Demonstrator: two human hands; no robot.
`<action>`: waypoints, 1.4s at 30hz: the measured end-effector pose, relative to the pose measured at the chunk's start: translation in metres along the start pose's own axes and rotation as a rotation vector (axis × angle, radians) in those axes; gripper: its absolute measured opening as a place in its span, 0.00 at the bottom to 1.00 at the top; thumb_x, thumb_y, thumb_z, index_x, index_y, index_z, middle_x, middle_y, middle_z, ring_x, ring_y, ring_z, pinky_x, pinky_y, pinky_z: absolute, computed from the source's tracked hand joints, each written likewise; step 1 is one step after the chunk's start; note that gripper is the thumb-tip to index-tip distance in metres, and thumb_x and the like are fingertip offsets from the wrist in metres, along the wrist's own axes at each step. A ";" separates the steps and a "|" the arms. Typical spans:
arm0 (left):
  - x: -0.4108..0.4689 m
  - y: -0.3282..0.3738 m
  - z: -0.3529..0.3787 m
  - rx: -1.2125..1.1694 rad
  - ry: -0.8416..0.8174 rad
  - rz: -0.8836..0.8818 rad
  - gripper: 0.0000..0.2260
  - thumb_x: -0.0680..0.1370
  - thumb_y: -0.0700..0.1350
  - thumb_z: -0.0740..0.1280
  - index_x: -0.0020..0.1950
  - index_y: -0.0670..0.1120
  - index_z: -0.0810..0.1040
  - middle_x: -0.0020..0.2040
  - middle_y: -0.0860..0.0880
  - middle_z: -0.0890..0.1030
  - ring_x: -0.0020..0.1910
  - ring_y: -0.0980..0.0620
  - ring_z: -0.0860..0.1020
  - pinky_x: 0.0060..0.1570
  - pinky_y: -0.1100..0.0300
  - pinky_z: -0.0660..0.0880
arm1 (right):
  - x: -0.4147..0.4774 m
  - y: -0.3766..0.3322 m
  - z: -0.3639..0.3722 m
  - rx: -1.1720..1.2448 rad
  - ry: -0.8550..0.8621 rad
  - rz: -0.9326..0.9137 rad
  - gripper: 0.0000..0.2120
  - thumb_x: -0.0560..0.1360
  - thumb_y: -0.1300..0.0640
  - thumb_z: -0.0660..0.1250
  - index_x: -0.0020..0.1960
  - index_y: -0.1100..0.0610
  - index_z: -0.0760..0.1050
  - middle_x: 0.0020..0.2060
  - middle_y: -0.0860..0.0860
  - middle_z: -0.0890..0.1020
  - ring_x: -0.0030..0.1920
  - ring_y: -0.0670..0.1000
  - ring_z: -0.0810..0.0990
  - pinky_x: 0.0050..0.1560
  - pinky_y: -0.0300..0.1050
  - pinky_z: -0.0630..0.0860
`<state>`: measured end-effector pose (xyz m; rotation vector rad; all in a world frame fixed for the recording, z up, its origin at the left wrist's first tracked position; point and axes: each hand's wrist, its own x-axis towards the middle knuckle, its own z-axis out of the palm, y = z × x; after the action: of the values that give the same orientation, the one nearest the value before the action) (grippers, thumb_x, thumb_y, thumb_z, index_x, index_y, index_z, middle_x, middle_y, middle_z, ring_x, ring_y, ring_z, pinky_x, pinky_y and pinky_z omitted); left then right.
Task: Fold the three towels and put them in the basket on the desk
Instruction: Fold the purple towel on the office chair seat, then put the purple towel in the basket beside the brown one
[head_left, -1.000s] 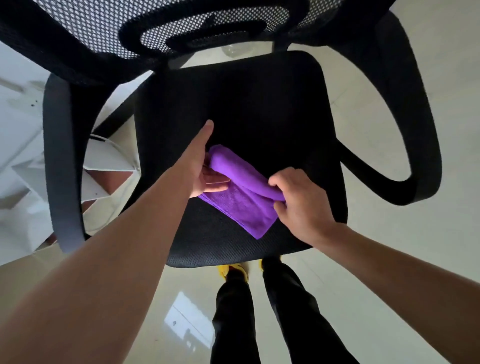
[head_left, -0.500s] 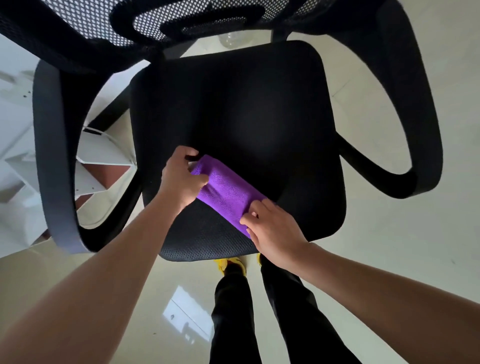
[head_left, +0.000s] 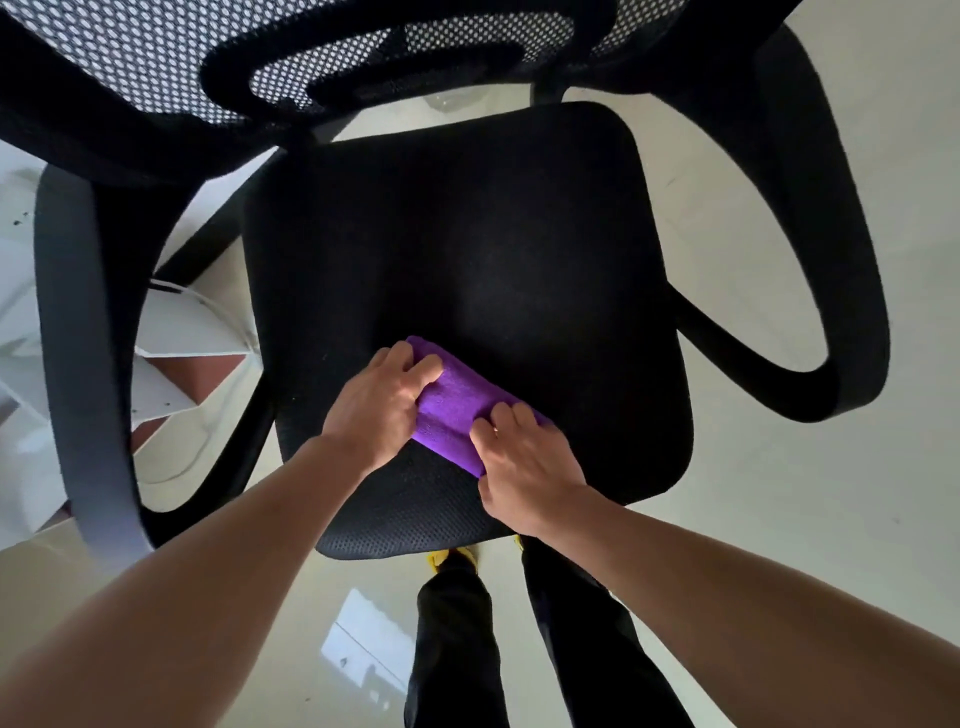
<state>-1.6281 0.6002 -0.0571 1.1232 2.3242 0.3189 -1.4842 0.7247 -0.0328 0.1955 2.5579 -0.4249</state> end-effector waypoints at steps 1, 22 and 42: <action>0.001 -0.002 0.001 -0.006 -0.010 0.002 0.17 0.69 0.29 0.61 0.54 0.45 0.73 0.46 0.47 0.70 0.46 0.46 0.72 0.33 0.54 0.72 | 0.003 -0.001 0.002 -0.005 -0.009 0.012 0.17 0.61 0.54 0.72 0.47 0.58 0.73 0.40 0.56 0.75 0.40 0.57 0.75 0.34 0.51 0.78; -0.039 0.017 -0.065 0.474 -0.353 0.282 0.17 0.72 0.48 0.69 0.60 0.52 0.73 0.57 0.49 0.71 0.58 0.48 0.71 0.58 0.54 0.68 | -0.071 -0.027 -0.007 0.363 0.078 0.436 0.23 0.70 0.50 0.72 0.63 0.51 0.71 0.57 0.50 0.72 0.58 0.51 0.72 0.47 0.43 0.74; -0.026 0.406 -0.118 0.050 -0.498 0.339 0.12 0.64 0.36 0.67 0.45 0.48 0.74 0.37 0.49 0.80 0.37 0.49 0.80 0.39 0.51 0.79 | -0.395 0.145 -0.102 0.822 0.481 0.815 0.16 0.71 0.49 0.72 0.57 0.49 0.75 0.46 0.47 0.84 0.47 0.52 0.81 0.49 0.43 0.74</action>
<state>-1.4153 0.8364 0.2231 1.4349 1.7169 0.0849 -1.1674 0.8739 0.2207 1.7160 2.2724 -1.1490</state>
